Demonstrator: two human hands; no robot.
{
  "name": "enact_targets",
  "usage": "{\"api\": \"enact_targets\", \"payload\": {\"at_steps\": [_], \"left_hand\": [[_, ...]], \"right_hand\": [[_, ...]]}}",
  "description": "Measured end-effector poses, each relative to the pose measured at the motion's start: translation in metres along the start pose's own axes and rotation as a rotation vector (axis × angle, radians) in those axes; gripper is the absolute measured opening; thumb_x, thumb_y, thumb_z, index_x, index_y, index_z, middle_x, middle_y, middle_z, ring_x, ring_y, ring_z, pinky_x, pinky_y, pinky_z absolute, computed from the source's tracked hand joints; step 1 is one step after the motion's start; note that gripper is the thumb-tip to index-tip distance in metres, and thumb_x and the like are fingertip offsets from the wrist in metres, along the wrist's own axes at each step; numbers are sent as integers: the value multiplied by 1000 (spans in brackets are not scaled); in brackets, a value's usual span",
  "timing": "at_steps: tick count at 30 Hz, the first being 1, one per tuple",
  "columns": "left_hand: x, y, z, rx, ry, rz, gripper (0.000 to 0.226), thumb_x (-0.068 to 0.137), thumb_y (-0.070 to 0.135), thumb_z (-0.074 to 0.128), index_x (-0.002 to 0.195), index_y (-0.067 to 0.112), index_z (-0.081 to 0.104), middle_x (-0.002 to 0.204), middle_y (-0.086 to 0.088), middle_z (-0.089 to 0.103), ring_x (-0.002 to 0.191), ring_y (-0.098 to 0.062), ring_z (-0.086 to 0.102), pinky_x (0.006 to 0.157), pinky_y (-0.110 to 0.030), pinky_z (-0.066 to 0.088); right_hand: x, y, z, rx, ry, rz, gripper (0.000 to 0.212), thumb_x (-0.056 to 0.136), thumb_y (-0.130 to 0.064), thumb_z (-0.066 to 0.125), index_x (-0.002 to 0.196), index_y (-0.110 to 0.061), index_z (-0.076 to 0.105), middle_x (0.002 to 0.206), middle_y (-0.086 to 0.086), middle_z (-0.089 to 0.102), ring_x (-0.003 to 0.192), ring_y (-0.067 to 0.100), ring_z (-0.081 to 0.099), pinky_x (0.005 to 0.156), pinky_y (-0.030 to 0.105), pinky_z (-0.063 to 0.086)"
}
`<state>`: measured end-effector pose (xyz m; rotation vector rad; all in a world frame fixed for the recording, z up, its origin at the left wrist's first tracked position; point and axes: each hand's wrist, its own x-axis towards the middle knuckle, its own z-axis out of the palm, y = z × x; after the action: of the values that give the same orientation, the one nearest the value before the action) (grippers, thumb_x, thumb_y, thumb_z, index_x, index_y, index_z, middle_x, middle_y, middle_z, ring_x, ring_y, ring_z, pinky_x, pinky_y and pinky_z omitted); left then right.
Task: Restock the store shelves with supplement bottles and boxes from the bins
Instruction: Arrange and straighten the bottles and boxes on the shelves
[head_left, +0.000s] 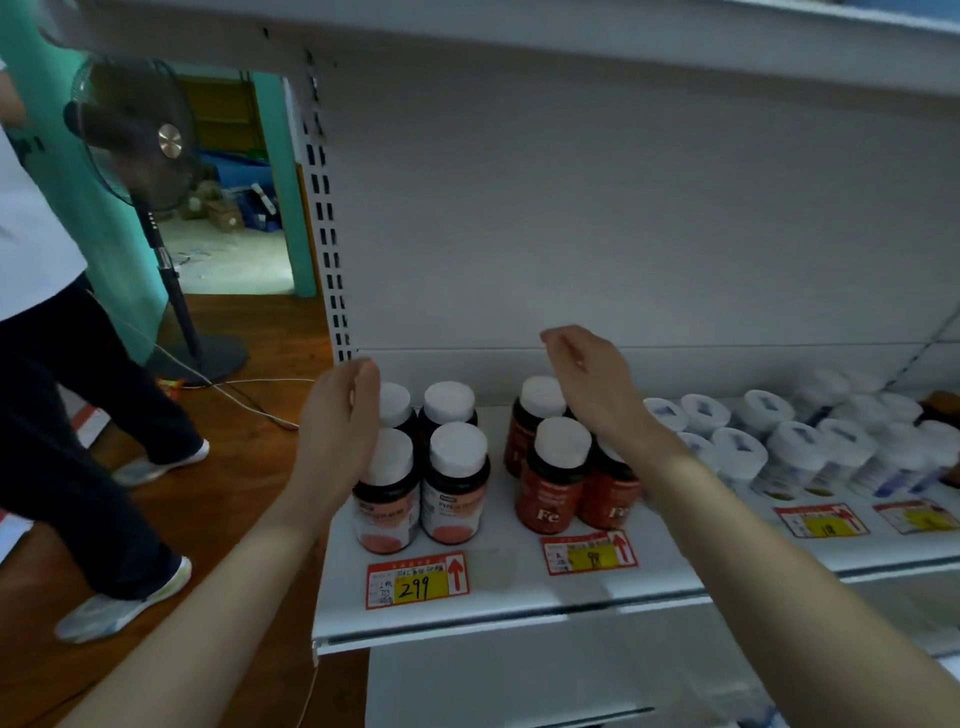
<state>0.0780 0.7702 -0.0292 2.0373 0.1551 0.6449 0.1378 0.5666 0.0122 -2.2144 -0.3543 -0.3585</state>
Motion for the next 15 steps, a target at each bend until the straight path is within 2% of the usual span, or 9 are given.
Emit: {"api": "enact_targets", "payload": {"at_steps": [3, 5, 7, 10, 13, 15], "left_hand": [[0, 25, 19, 160, -41, 170, 32, 99, 18, 37, 119, 1, 56, 121, -17, 58, 112, -25, 51, 90, -19, 31], [-8, 42, 35, 161, -60, 252, 33, 98, 13, 40, 124, -2, 53, 127, -18, 54, 119, -27, 48, 91, -9, 23], [-17, 57, 55, 109, -97, 274, 33, 97, 10, 42, 125, -3, 52, 130, -18, 52, 121, -28, 47, 91, -6, 21], [-30, 73, 89, 3, -193, 174, 37, 98, 14, 39, 133, 2, 45, 137, -12, 46, 127, -22, 42, 92, -5, 19], [-36, 75, 114, -96, -251, -13, 44, 99, 28, 35, 141, 13, 35, 144, -1, 39, 127, -6, 34, 95, -8, 18], [-36, 72, 123, -221, -259, -139, 47, 99, 34, 33, 143, 17, 31, 144, 6, 36, 124, 2, 30, 101, -13, 20]], "right_hand": [[11, 21, -32, -66, 56, 22, 27, 98, -16, 40, 103, 2, 60, 90, 14, 59, 83, 25, 52, 61, 22, 30], [15, 33, -48, -92, 64, 39, 26, 98, -16, 40, 99, 2, 60, 87, 11, 56, 80, 20, 48, 61, 21, 26], [16, 44, -60, -122, 45, 45, 26, 98, -15, 40, 98, 2, 60, 90, 11, 57, 80, 20, 48, 62, 21, 26], [14, 61, -65, -122, -22, 62, 27, 98, -15, 40, 107, 1, 59, 102, 12, 61, 92, 25, 54, 68, 20, 29], [9, 77, -57, -87, -115, 102, 33, 96, -21, 45, 125, -7, 53, 128, 10, 56, 117, 24, 51, 90, 22, 34], [5, 84, -48, -54, -187, 102, 39, 96, -23, 46, 133, -9, 46, 139, 8, 47, 127, 22, 43, 100, 24, 30]]}}
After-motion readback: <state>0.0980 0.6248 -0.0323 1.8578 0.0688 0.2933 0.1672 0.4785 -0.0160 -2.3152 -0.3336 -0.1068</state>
